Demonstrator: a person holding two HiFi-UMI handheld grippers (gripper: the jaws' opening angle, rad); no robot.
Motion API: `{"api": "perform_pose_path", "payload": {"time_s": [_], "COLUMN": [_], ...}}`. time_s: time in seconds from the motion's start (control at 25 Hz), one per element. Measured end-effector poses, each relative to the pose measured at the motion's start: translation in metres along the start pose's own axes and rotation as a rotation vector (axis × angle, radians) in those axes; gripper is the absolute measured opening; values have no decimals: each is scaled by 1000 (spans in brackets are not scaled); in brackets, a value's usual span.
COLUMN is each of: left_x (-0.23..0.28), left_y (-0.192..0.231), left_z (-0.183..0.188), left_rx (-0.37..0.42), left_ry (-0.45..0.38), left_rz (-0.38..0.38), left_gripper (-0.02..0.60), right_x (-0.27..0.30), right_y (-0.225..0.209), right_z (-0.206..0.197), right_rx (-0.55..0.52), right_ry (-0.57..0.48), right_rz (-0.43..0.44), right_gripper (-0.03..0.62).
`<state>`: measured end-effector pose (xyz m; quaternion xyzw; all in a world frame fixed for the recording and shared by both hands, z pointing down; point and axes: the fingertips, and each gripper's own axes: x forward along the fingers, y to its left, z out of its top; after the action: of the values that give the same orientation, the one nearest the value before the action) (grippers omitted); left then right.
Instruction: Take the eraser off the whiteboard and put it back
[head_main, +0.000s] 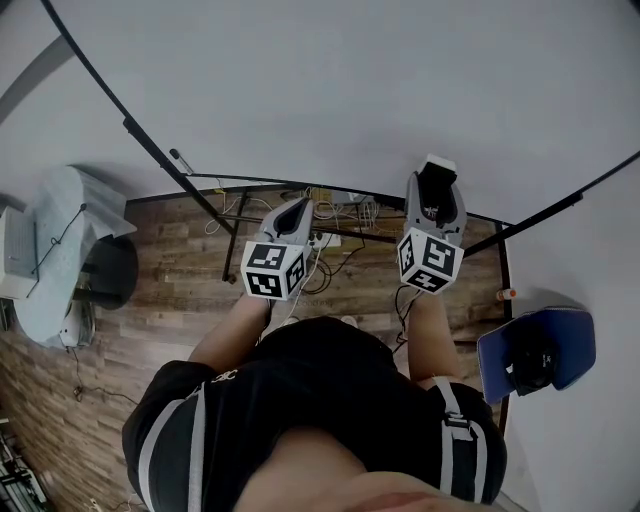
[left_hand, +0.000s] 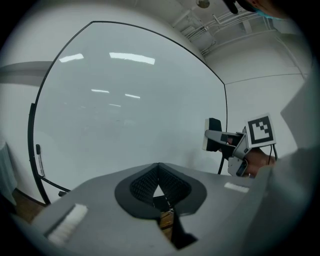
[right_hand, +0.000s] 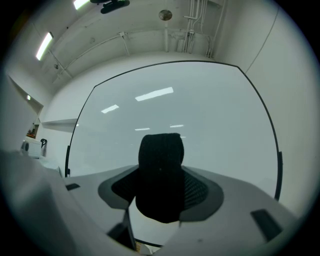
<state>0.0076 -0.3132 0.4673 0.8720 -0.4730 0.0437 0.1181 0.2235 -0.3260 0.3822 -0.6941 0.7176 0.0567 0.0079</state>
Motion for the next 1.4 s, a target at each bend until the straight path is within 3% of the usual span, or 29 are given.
{"api": "perform_pose_path", "payload": {"time_s": [0.44, 0.84, 1.4], "left_x": [-23, -40, -45], "left_y": [25, 46, 53], "left_z": [0, -4, -7], "left_rx": [-17, -42, -38], "left_ry": [-11, -13, -16], "left_rz": [77, 138, 169], "left_gripper": [11, 11, 10], "right_x": [57, 97, 98], "right_y": [14, 5, 9], "right_z": [43, 36, 36], "right_rx": [31, 28, 18], "right_ry": [-24, 26, -53], "right_rz": [20, -13, -11], "right_gripper": [238, 238, 257]}}
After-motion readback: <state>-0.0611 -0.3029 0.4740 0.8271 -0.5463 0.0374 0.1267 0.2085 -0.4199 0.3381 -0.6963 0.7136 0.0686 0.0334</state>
